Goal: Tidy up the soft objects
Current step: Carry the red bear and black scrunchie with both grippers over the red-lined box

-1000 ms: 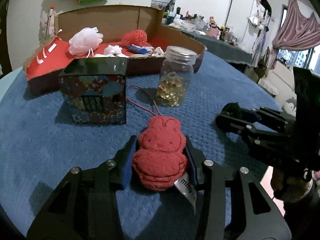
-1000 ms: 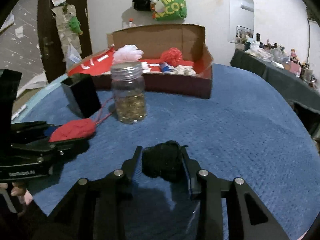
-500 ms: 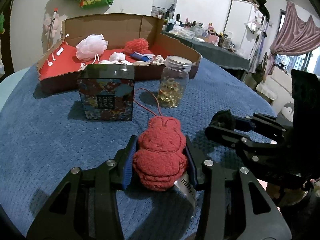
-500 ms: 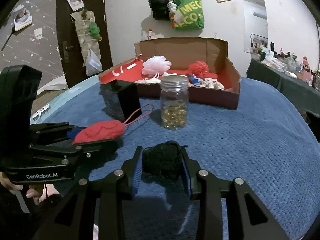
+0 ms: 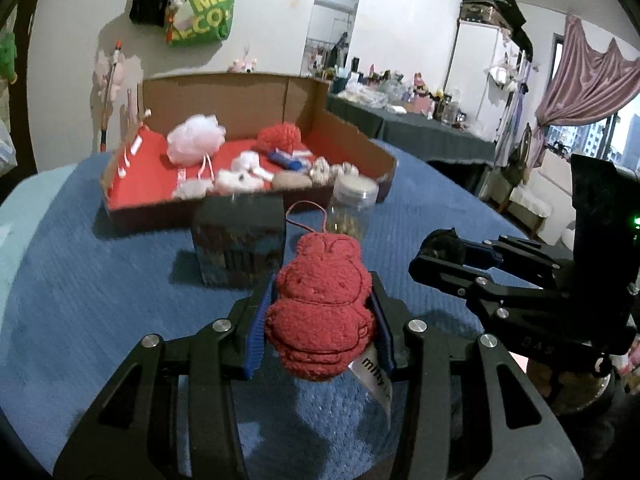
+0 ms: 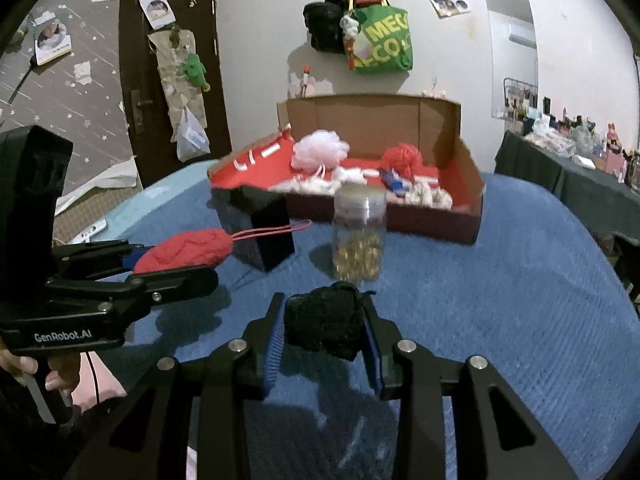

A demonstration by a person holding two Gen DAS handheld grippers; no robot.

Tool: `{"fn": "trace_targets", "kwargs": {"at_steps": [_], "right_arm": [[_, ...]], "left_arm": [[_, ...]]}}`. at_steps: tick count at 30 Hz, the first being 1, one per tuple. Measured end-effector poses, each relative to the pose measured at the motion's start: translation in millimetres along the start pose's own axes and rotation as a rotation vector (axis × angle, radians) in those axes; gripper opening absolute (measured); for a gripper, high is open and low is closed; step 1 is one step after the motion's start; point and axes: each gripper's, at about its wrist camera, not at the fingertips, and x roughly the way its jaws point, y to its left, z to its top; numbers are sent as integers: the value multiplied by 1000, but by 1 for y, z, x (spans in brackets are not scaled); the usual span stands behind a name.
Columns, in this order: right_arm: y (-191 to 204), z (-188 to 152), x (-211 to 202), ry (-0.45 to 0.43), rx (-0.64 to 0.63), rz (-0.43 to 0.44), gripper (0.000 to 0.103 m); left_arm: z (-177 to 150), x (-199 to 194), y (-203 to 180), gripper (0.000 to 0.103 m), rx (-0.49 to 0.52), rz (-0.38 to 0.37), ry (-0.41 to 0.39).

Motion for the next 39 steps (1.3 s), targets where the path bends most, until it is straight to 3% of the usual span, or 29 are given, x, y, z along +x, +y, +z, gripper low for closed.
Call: {"fn": "trace_targets", "kwargs": {"at_steps": [9, 20, 33, 39], "right_arm": [[2, 41, -9, -68, -18, -5, 37], [-8, 81, 8, -76, -22, -6, 37], [-28, 121, 61, 26, -48, 30, 37], [-34, 144, 102, 119, -70, 73, 37]], "left_arm": [[35, -10, 15, 42, -4, 7, -56], [71, 5, 29, 42, 14, 16, -55], [104, 56, 62, 42, 9, 17, 47], [125, 99, 83, 42, 56, 40, 151]]}}
